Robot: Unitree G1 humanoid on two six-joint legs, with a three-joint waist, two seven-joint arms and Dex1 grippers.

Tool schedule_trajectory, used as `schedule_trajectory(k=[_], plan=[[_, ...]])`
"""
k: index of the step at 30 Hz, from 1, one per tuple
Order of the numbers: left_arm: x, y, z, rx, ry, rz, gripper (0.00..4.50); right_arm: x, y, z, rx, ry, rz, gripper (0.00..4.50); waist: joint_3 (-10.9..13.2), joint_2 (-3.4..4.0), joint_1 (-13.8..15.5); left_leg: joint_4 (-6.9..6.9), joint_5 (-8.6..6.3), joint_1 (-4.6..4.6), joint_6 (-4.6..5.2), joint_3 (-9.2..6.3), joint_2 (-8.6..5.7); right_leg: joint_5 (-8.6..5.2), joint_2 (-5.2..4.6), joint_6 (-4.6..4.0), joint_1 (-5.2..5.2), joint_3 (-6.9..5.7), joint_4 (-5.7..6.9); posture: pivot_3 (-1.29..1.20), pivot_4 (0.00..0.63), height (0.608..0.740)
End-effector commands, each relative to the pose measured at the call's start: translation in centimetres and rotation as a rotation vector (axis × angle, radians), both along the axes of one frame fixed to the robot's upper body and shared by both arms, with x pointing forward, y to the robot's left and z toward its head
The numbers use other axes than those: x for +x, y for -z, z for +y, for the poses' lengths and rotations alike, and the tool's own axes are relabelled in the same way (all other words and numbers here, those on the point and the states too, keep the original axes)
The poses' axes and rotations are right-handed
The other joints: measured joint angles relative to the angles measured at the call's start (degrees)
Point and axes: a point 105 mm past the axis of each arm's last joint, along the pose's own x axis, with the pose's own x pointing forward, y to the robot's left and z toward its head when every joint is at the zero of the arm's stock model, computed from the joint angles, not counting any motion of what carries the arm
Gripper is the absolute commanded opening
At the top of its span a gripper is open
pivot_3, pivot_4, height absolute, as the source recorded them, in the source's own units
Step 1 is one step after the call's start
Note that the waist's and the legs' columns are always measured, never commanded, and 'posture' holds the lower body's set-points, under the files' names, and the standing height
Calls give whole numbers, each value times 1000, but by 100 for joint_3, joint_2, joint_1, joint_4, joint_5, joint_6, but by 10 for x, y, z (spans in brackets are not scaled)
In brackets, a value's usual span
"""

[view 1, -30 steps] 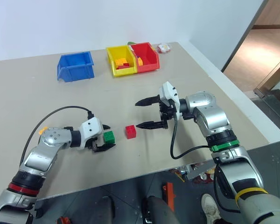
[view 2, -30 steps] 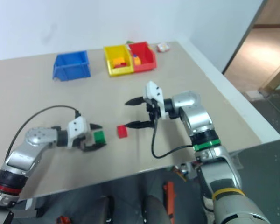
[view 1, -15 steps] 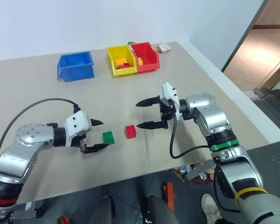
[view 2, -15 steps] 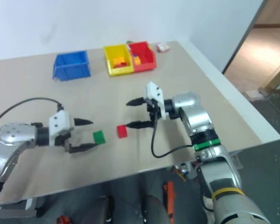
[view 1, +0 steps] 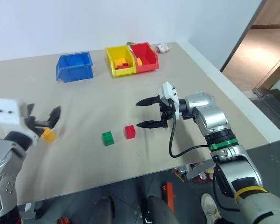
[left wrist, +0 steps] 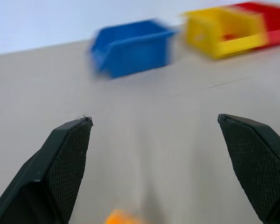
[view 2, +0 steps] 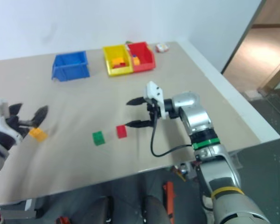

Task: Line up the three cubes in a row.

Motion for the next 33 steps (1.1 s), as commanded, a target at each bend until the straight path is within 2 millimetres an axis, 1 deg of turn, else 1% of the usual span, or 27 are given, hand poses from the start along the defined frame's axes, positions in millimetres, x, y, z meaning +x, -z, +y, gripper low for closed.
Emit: schedule_trajectory(k=[1, 2, 3, 5, 9, 12, 14, 17, 20, 24, 26, 33], plan=[[-10, -10, 9, 85, 10, -37, 4469, 0, -12, 5, 4, -31, -45, 4500, -1, -2, 1, 2, 0, 2, -1, 2, 0, 2, -1, -2, 2, 0, 0, 0, 150, 740], [-12, -8, 15, 92, 24, -19, 4469, 0, -12, 6, 5, -31, -46, 4500, -1, -5, 12, 4, 1, 2, -2, 2, 1, 3, -1, -8, 1, 0, 0, 0, 150, 740], [-13, -6, 18, 98, 63, 9, 4469, 1, -13, 7, 4, -31, -49, 4500, -2, -7, 13, 7, 2, 1, -2, 0, 1, -7, -2, -30, 2, -5, 0, 0, 150, 740], [-14, -1, 24, 117, 121, 62, 4469, 2, -14, 7, 1, -29, -55, 4500, -2, -6, 11, 10, 5, 2, -4, 1, 5, 1, -2, -42, -1, -10, 0, 0, 150, 740], [-12, 2, 34, 122, 171, 110, 4469, 4, -15, 6, -5, -22, -62, 4500, -2, -6, 11, 9, 6, 7, -5, 9, 9, 6, -5, -48, -3, -10, -1, 0, 150, 740], [-4, 6, 48, 118, 174, 141, 4469, 4, -15, 3, -12, -14, -63, 4500, -2, -7, 12, 4, 5, 6, -6, 23, 20, 3, -4, -53, -11, -11, -2, 0, 150, 740], [1, 8, 52, 109, 179, 150, 4469, 4, -14, 2, -16, -9, -65, 4500, -3, -9, 12, -2, 5, 3, -6, 31, 25, 2, -3, -57, -20, -11, -2, 0, 150, 740], [11, 16, 50, 112, 219, 176, 4469, 4, -14, 0, -19, 1, -66, 4500, -4, -10, 11, -9, 4, -10, -7, 46, 30, 12, -2, -46, -45, -6, -1, 0, 150, 740], [20, 23, 43, 107, 259, 189, 4469, 5, -15, -2, -22, 12, -70, 4500, -5, -13, 11, -10, 4, -28, -8, 51, 35, 21, 2, -36, -66, -1, 0, 0, 150, 740], [25, 25, 36, 97, 292, 192, 4469, 5, -16, -6, -25, 25, -74, 4500, -6, -14, 7, -10, 3, -35, -9, 53, 37, 22, 5, -36, -74, 1, 0, 0, 150, 740], [27, 26, 35, 93, 295, 198, 4469, 5, -16, -7, -27, 30, -74, 4500, -6, -15, 7, -10, 3, -35, -9, 55, 40, 22, 9, -37, -76, 5, 0, 0, 150, 740], [30, 46, 40, 85, 309, 283, 4469, 5, -13, -11, -30, 41, -72, 4500, -7, -15, 6, -9, 3, -31, -9, 55, 55, 27, 32, -45, -77, 14, 2, 0, 150, 740]])
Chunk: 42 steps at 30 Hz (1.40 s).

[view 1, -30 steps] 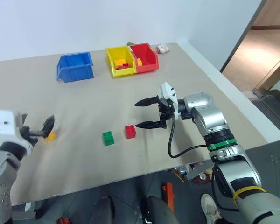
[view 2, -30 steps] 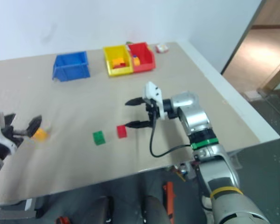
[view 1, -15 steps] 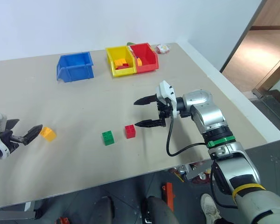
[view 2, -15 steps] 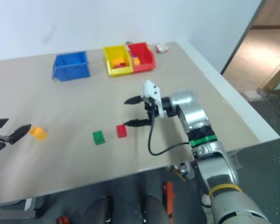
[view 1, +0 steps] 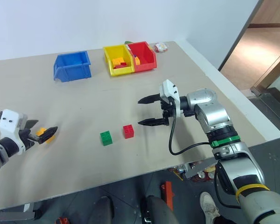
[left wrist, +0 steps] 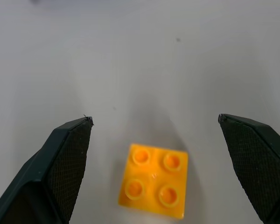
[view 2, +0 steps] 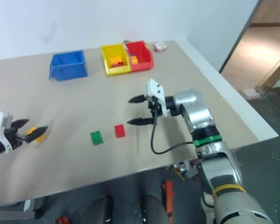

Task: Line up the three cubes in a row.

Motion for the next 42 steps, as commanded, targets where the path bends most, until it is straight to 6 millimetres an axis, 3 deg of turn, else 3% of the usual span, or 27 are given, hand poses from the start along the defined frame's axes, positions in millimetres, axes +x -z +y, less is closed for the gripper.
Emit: schedule_trajectory(k=[1, 8, 17, 20, 24, 29, 34, 42], plan=[[2, -5, 6, 43, 8, 4, 4469, -2, -11, -1, 16, -4, -44, 4500, 0, 0, 0, 0, 0, 0, 0, 0, 1, 0, 3, 0, -1, 3, 0, 0, 150, 740], [11, 10, 4, 76, 51, 43, 4469, 0, -8, -4, 10, 7, -44, 4500, -1, -2, 2, 0, 0, 1, 0, 1, 8, 3, 24, 2, -2, 25, 2, 0, 150, 740], [9, 13, -3, 111, 114, 52, 1654, -6, -6, -5, 16, -26, -14, 4500, -3, -6, 1, 0, 0, 3, 0, 8, 12, 6, 28, 1, -4, 36, 3, 0, 150, 740], [2, 7, -16, 151, 207, 41, 1654, -15, -5, -5, 8, -72, 6, 4500, -5, -8, 0, 0, 0, 2, 0, 9, 15, 6, 30, 0, -5, 39, 3, 0, 150, 740], [-11, -4, -47, 186, 398, 23, 1654, -25, -3, -4, -17, -130, 10, 4500, -5, -8, 1, 0, -2, -1, -4, 15, 16, 6, 29, 1, -10, 46, 3, 0, 150, 740], [-32, 1, -84, 227, 657, 62, 1654, -28, -2, -2, -25, -146, 6, 4500, -5, -8, 2, 1, -2, 6, -4, 19, 17, 7, 30, -3, -9, 49, 4, 0, 150, 740], [-30, 8, -92, 259, 748, 80, 1654, -26, -2, -3, -27, -134, -4, 4500, -5, -8, 3, 3, -2, 9, -3, 22, 22, 1, 41, -24, -9, 54, 5, 0, 150, 740], [-24, 19, -87, 296, 809, 116, 1654, -25, -7, -5, -32, -103, -21, 4500, -5, -8, -3, 2, -2, 7, -2, 29, 24, 12, 45, -4, -14, 61, 7, 0, 150, 740]])
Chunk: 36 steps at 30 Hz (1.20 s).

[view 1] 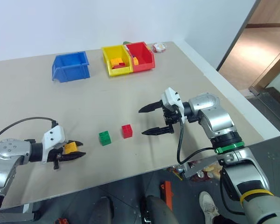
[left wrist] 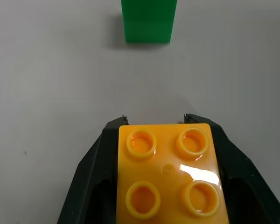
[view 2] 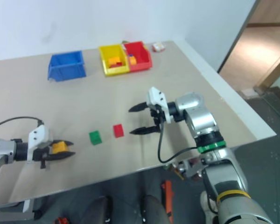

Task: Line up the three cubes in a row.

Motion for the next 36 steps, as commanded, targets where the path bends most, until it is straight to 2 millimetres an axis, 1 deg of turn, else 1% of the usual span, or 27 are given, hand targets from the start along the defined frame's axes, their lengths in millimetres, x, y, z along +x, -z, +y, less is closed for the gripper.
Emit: schedule_trajectory(k=[1, 11, 19, 22, 24, 25, 26, 27, 28, 29, 31, 36], plan=[[2, -5, 2, 24, 26, -33, 1654, -3, -14, -1, 13, 0, -55, 4500, 0, 0, 5, 0, 0, 0, 0, 0, 0, -1, 0, 1, 0, 0, 0, 0, 150, 740], [13, -4, -10, -26, 20, -51, 1654, -4, -16, -3, 9, 26, -62, 4500, 0, 0, 8, 5, 0, 0, 0, 2, 0, 2, -1, 4, 1, 1, 1, 0, 150, 740], [11, 2, -18, -36, 34, -37, 1654, -2, -17, -2, 9, 36, -66, 4500, -1, -1, 16, 7, 0, 0, 0, 2, -1, 4, -2, 7, 4, 2, 1, 0, 150, 740], [9, 10, -14, 8, 46, -27, 1654, -1, -17, -2, 7, 39, -65, 4500, -1, -1, 16, 13, 0, 0, 1, 2, -2, 6, -3, 11, 7, 3, 1, 0, 150, 740], [10, 9, -13, 11, 43, -33, 2445, -1, -17, -2, 7, 39, -65, 4500, -1, -1, 16, 16, 0, 1, 0, 5, -2, 7, -3, 12, 8, 5, 1, 0, 150, 740], [12, 7, -13, 6, 42, -44, 2683, -1, -17, -2, 7, 39, -65, 4500, -2, -1, 13, 17, 0, 2, 1, 6, -2, 7, -3, 12, 7, 7, 1, 0, 150, 740], [14, 4, -14, -1, 41, -59, 3236, -1, -17, -2, 7, 38, -64, 4500, -2, -1, 13, 18, 0, 2, 1, 8, -1, 9, -3, 13, 7, 7, 1, 0, 150, 740], [15, 2, -14, -7, 40, -67, 3403, -2, -17, -2, 7, 38, -63, 4500, -2, -1, 12, 18, 0, 2, 1, 9, -1, 9, -3, 14, 7, 8, 1, 0, 150, 740], [16, -1, -15, -12, 44, -78, 3759, -2, -17, -2, 7, 37, -62, 4500, -2, -1, 11, 17, 0, 3, 1, 12, -1, 9, -3, 14, 7, 11, 1, 0, 150, 740], [16, -4, -16, -13, 48, -84, 4290, -2, -16, -2, 7, 36, -60, 4500, -2, -1, 12, 16, 0, 1, 0, 14, -1, 9, -3, 15, 5, 12, 0, 0, 150, 740], [15, -9, -17, -11, 65, -93, 4473, -2, -16, -2, 7, 35, -59, 4500, -2, -1, 11, 15, -1, 0, 0, 16, -1, 8, -3, 16, 4, 14, 0, 0, 150, 740], [4, -30, -23, -39, 98, -79, 4473, -4, -18, 0, 26, 26, -33, 4500, -1, -2, 9, 14, -2, -5, 0, 15, 0, 5, -1, 17, 0, 15, 0, 0, 150, 740]])
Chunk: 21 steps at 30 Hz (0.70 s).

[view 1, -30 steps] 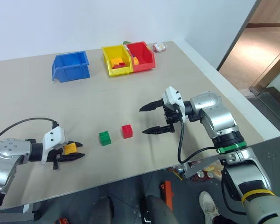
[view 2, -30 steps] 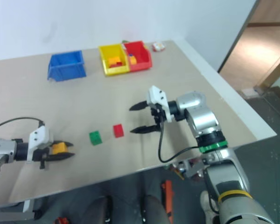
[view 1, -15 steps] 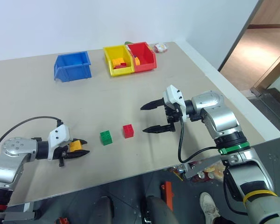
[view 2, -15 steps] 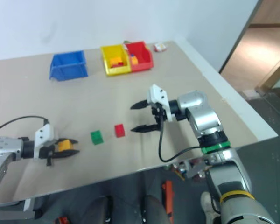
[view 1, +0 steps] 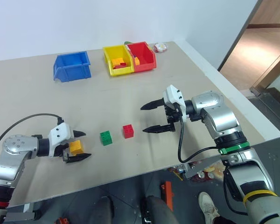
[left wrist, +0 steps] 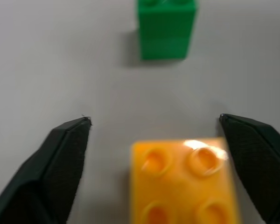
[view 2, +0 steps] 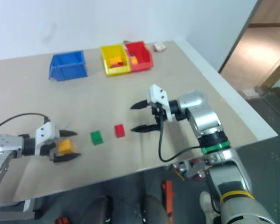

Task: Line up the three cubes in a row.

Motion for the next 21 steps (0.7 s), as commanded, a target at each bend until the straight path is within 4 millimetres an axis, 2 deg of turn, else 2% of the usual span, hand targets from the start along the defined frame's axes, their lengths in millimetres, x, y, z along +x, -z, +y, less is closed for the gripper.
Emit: schedule_trajectory(k=[1, 4, 7, 10, 13, 15, 18, 21], plan=[[-9, -28, -3, -15, 31, -18, 4473, -6, -15, 2, 45, -27, -7, 4500, 0, 0, -2, 0, 0, 2, 0, 0, 0, 0, 0, 0, 0, 1, 0, 0, 150, 740], [-11, -52, -6, -74, -14, -17, 4473, -7, -31, 5, 129, -22, 43, 4500, 0, 1, -3, 0, 0, 4, 0, -1, 2, 1, 1, -1, 0, 1, 2, 0, 150, 740], [3, -82, -3, -200, -147, -78, 4473, 0, -46, 4, 221, 36, 43, 4500, 2, -2, -6, 4, 1, 7, 0, -2, 5, 4, 5, -5, 1, 0, 7, 0, 150, 740], [23, -94, 13, -252, -324, -185, 4473, 14, -46, 0, 247, 116, 1, 4500, 1, -2, -5, 9, 2, 12, 1, -3, 3, 8, 6, -1, 6, 0, 9, 0, 150, 740], [37, -92, 30, -261, -507, -264, 4473, 29, -40, -7, 251, 204, -63, 4500, -1, -5, -6, 10, 2, 14, 1, -1, 3, 9, 5, 1, 11, 2, 8, 0, 150, 740], [39, -89, 35, -267, -557, -295, 4473, 35, -34, -10, 238, 234, -95, 4500, -1, -6, -8, 10, 2, 13, 1, 2, 2, 10, 5, 2, 10, 7, 7, 0, 150, 740], [43, -73, 49, -246, -702, -361, 4473, 51, -24, -19, 253, 343, -152, 4500, -2, -8, -12, 4, 1, 10, 1, 7, 2, 11, 6, 3, 4, 16, 6, 0, 150, 740], [43, -61, 64, -217, -804, -384, 4473, 57, -15, -25, 255, 384, -159, 4500, -2, -9, -10, 0, 1, 10, 0, 9, 2, 11, 7, 2, 3, 21, 4, 0, 150, 740]])
